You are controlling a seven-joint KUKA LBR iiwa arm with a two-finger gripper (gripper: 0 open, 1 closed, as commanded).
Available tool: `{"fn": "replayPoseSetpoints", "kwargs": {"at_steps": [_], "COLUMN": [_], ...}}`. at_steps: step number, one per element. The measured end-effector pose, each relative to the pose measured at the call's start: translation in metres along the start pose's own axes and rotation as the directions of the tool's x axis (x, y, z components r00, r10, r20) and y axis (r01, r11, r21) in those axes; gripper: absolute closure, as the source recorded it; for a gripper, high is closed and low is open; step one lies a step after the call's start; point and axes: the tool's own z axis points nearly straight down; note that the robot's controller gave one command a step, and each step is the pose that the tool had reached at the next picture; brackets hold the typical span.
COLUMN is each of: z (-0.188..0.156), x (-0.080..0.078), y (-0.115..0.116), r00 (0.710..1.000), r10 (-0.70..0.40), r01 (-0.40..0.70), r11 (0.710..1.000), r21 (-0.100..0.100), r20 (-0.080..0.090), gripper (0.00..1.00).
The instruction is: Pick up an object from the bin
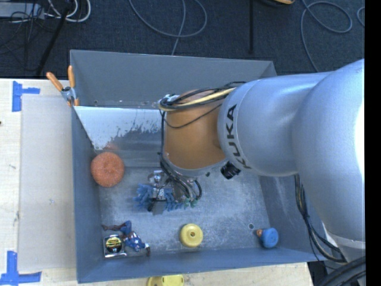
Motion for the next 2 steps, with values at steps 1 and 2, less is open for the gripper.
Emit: {"fn": "replayPoseSetpoints", "kwargs": {"at_steps": [1,2], "z": [-0.052,-0.050], "x": [0.007,-0.011], "y": [0.006,0.015], "r00": [1.000,1.000], "r10": [-0.005,-0.020], "r01": [0.005,0.020], "r11": [1.000,1.000], "r21": [0.002,-0.004], "r20": [-0.006,0.018], "gripper": [1.00,1.00]}}
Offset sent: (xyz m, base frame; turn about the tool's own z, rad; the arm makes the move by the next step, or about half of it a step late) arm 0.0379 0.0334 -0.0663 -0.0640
